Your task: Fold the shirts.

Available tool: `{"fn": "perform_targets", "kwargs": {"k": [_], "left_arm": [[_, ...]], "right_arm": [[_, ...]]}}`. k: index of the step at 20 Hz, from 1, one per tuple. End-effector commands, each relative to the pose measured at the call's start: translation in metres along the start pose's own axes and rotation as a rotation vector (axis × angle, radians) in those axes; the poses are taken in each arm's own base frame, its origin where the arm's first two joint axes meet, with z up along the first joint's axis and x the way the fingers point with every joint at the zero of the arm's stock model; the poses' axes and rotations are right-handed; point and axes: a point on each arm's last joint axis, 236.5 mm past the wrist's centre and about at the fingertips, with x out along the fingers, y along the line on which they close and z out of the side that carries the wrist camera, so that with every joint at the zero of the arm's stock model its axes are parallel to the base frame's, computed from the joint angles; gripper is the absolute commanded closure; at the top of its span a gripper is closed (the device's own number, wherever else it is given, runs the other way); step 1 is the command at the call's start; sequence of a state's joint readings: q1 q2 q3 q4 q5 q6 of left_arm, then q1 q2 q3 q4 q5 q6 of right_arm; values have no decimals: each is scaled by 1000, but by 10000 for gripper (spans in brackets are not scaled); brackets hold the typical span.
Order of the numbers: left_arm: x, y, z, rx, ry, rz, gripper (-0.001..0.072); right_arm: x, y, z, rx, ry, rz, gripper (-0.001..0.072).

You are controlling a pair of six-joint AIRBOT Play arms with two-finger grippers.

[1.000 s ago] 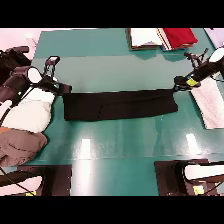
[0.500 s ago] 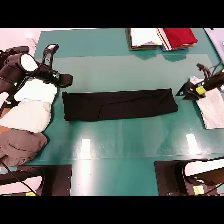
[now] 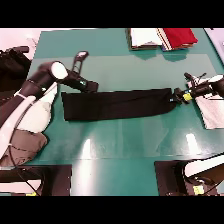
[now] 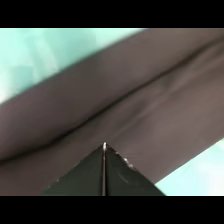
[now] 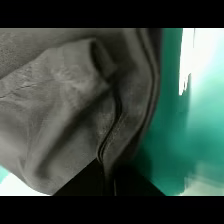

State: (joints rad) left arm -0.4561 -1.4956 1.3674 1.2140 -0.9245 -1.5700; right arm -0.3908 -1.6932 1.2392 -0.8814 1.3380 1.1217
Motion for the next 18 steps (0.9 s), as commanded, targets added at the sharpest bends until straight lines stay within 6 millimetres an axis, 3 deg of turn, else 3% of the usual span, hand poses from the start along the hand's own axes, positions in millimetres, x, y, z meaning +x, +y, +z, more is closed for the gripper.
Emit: {"fn": "perform_targets", "kwargs": {"k": [1,5,8,13,18], "left_arm": [[41,-38,-2,7,-12,-57,685],[88,-57,-4,8,46,-93,684],[115,-64,-11,-28,83,-123,685],[133,-71,-11,-74,67,-154,685],[133,-66,-10,-63,65,-139,684]], "right_arm": [[-27,44,17,-136,-44,19,695],[-91,123,31,-289,-180,-8,695],[-119,191,27,-413,-265,-9,695],[-121,280,5,-561,-285,39,695],[-106,337,-19,-655,-269,93,695]]}}
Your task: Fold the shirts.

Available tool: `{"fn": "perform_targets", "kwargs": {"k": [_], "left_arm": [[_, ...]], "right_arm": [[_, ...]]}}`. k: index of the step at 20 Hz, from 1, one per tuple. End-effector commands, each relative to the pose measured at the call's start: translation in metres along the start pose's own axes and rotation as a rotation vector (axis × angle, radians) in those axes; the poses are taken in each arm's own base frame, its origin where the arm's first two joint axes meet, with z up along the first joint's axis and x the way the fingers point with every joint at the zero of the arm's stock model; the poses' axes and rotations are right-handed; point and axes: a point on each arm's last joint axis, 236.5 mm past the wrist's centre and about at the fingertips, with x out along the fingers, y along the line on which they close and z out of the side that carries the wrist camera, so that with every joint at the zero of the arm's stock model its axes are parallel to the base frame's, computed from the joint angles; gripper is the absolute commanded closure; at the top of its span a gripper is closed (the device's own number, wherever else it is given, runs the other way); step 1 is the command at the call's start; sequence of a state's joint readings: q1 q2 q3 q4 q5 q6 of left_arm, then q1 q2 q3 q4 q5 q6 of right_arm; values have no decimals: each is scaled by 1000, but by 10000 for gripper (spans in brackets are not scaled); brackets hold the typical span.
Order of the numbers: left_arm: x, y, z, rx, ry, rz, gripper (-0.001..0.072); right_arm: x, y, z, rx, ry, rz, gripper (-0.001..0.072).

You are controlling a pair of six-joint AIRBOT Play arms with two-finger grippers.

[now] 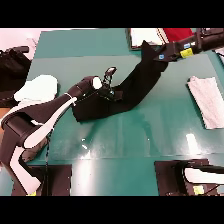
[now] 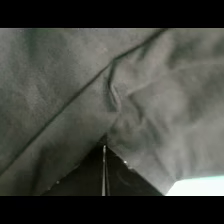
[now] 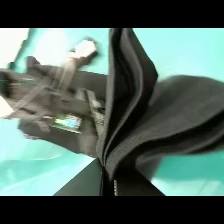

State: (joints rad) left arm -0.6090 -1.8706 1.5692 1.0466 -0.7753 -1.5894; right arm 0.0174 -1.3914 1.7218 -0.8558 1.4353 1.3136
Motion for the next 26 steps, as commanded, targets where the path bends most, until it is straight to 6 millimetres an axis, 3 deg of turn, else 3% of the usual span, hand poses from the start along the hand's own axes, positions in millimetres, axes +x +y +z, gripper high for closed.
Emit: {"fn": "perform_targets", "kwargs": {"k": [1,4,6,8,10,12,14,16,17,19,21,23,26], "left_arm": [[-4,3,5,-7,-10,1,684],[-49,19,34,-10,-74,23,685],[-110,45,60,8,-148,93,684],[-191,77,86,29,-260,196,684],[-282,103,102,37,-395,308,684],[-367,121,105,45,-528,424,683],[-432,129,98,43,-631,511,684],[-468,127,91,31,-693,537,683],[-476,126,87,31,-700,545,683],[-475,122,83,47,-686,541,684],[-463,112,83,72,-664,521,684],[-450,97,85,105,-649,491,684],[-431,73,89,157,-634,446,684]], "right_arm": [[8,44,10,-53,-24,45,695],[17,67,14,-78,-37,73,695],[29,84,10,-103,-24,100,695],[53,106,1,-131,15,140,695],[90,149,-10,-172,46,246,695],[135,203,-21,-211,42,382,695],[188,239,-38,-260,26,423,684],[224,255,-50,-282,3,424,315],[230,254,-48,-279,-8,413,315],[227,229,-40,-242,3,363,327],[215,181,-38,-233,44,268,327],[203,109,-42,-162,75,122,327],[180,-12,-81,30,187,-69,312]]}}
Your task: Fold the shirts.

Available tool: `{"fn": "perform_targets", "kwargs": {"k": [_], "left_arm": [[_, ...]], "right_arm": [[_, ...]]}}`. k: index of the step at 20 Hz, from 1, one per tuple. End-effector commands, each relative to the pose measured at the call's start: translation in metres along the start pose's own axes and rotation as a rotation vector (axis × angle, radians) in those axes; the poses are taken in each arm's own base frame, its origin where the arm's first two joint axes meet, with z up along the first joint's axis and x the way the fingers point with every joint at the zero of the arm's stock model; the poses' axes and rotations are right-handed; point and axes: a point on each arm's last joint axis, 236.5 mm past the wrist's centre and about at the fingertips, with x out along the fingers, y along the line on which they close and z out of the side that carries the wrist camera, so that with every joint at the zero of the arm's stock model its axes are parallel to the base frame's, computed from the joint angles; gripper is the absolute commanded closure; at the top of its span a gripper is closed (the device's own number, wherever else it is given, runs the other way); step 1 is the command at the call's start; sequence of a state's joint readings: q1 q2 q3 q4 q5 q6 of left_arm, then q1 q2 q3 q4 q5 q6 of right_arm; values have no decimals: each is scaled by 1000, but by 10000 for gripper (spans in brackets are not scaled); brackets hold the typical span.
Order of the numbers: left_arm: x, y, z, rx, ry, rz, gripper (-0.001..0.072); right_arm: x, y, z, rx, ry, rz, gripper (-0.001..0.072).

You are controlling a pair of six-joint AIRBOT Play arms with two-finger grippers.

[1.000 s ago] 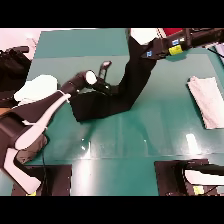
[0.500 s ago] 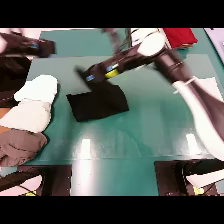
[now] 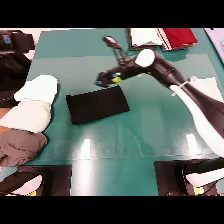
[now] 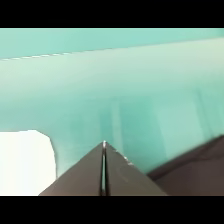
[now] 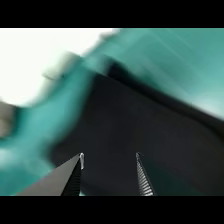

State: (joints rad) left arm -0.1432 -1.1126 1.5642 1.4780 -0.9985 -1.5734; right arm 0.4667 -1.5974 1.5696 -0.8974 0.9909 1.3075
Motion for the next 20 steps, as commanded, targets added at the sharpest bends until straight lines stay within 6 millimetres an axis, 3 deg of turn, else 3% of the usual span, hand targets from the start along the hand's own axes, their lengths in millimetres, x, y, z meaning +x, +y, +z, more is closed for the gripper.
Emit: {"fn": "perform_targets", "kwargs": {"k": [1,2,4,6,9,11,12,14,16,17,18,20], "left_arm": [[4,-31,-1,44,-3,-57,684],[6,-40,-2,54,-4,-73,684],[11,-55,-3,71,-2,-102,684],[15,-67,-5,84,-1,-123,684],[23,-78,-13,103,23,-144,684],[24,-82,-13,93,26,-159,684],[23,-83,-13,91,26,-161,684],[23,-85,-14,85,28,-170,683],[22,-93,-14,58,29,-206,684],[21,-96,-14,49,30,-218,684],[20,-98,-13,42,29,-228,684],[19,-109,-13,52,22,-248,685]], "right_arm": [[-32,-114,-63,224,126,-169,168],[-36,-135,-79,312,146,-165,87],[-32,-160,-97,468,158,-116,87],[-16,-167,-106,564,176,-56,97],[22,-152,-109,571,225,19,118],[51,-130,-106,553,262,78,118],[66,-118,-103,534,276,101,157],[91,-97,-98,462,294,119,320],[104,-77,-84,345,280,145,611],[104,-70,-74,286,261,151,694],[99,-67,-60,252,237,148,694],[74,-80,-31,206,186,109,694]]}}
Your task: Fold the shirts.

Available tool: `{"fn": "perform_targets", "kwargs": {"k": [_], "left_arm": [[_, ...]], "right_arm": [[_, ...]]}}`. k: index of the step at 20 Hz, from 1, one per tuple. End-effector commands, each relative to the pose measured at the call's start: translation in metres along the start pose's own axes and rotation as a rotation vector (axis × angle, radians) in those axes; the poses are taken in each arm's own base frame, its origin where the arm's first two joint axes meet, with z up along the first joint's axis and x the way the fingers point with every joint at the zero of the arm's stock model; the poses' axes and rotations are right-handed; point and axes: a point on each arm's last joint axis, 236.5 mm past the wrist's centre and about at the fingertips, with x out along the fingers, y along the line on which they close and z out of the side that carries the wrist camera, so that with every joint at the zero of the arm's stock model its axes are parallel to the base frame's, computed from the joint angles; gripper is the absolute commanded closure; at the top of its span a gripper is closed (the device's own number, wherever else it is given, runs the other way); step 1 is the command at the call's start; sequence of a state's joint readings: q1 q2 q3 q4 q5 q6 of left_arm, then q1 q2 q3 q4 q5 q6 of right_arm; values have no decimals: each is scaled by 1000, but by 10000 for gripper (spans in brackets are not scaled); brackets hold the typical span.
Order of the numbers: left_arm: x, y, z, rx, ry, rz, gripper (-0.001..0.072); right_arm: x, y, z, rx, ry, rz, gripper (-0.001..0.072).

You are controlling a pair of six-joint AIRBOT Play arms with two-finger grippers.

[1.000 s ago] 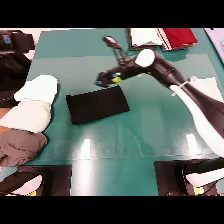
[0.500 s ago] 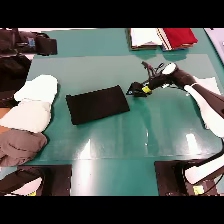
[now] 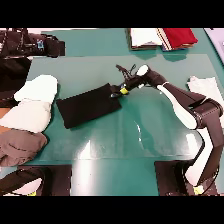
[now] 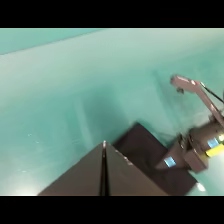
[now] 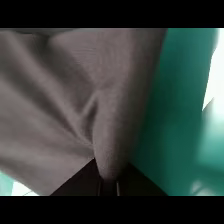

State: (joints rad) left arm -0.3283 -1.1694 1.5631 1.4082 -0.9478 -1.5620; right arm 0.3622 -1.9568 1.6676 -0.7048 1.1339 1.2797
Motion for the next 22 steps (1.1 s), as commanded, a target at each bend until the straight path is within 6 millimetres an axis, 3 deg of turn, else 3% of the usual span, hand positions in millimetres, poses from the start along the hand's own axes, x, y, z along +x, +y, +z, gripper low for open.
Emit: {"fn": "perform_targets", "kwargs": {"k": [1,3,6,9,12,14,17,19,22], "left_arm": [[1,-24,1,4,-9,-57,685],[1,-54,-2,40,-8,-111,684],[-1,-89,-3,76,-21,-175,684],[-3,-106,-2,90,-36,-207,684],[-4,-108,3,72,-56,-215,684],[-4,-108,7,45,-70,-216,684],[-4,-109,13,41,-95,-218,684],[-5,-109,13,41,-96,-218,684],[-4,-109,13,42,-93,-218,684]], "right_arm": [[-41,5,35,-111,-77,-57,695],[-106,-21,56,-109,-172,-160,694],[-232,-78,68,-8,-343,-344,695],[-367,-142,45,153,-524,-534,695],[-469,-196,1,309,-673,-637,695],[-507,-225,-29,408,-727,-658,695],[-533,-259,-62,508,-755,-681,695],[-541,-266,-68,528,-775,-688,695],[-559,-256,-57,507,-825,-705,695]]}}
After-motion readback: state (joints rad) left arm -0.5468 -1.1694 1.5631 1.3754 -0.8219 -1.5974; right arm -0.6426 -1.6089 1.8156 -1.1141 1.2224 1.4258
